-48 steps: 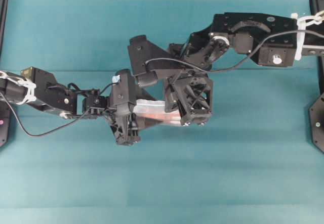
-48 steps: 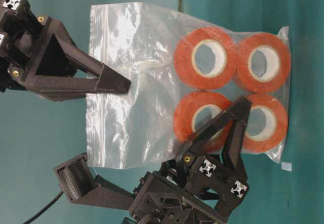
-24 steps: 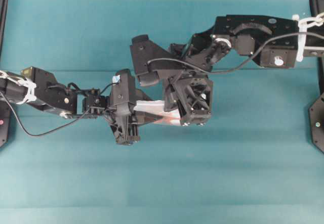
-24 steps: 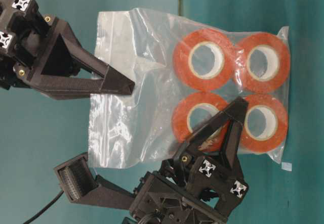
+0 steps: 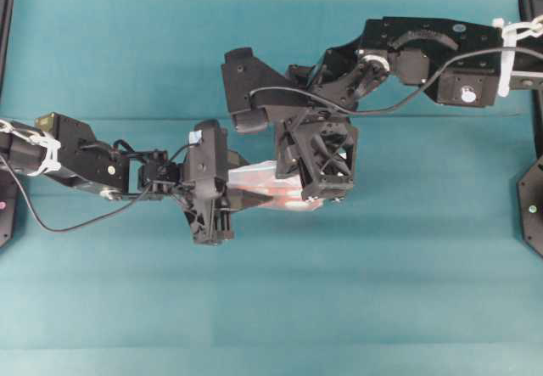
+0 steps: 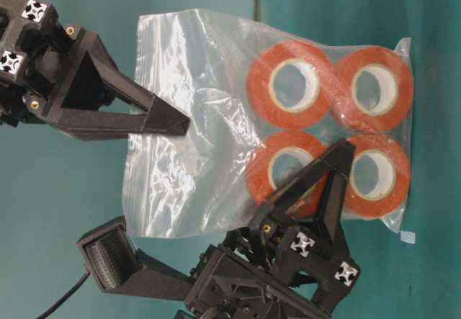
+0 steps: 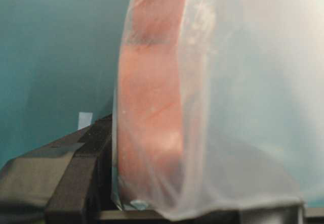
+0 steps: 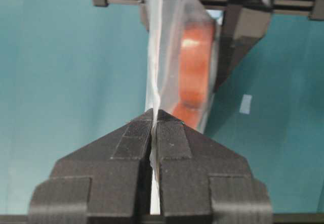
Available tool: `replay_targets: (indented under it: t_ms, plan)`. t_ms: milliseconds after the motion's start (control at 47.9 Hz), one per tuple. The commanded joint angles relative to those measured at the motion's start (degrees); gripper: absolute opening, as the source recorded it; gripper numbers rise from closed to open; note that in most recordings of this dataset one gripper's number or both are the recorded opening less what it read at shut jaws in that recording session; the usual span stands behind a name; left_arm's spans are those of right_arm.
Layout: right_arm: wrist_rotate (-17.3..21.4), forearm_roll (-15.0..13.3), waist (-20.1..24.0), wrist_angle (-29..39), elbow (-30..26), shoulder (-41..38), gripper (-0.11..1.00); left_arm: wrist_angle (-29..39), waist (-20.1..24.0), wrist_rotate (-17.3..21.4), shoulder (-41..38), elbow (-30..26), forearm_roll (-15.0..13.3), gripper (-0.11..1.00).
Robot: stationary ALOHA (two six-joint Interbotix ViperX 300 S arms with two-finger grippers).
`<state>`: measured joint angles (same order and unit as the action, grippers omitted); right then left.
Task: Hand over the clear zip bag and make it stand upright.
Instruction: 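Open the right gripper, releasing the bag to the left gripper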
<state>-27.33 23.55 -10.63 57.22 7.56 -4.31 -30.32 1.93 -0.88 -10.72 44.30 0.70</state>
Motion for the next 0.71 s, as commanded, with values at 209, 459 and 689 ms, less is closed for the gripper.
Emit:
replay_targets:
  t_ms: [209,459,689]
  plan:
    - [0.4,0.2,0.2,-0.1,-0.5,1.7,0.40,-0.1,-0.3,0.6,0.3,-0.7,0.1,0.24]
    - [0.4,0.2,0.6,-1.1,-0.4,2.2,0.88,-0.1,-0.3,0.6,0.3,-0.5,0.1,0.24]
    - [0.4,0.1,0.6,-1.2,-0.4,3.5,0.87,-0.2,-0.3,0.6,0.3,-0.6,0.0,0.24]
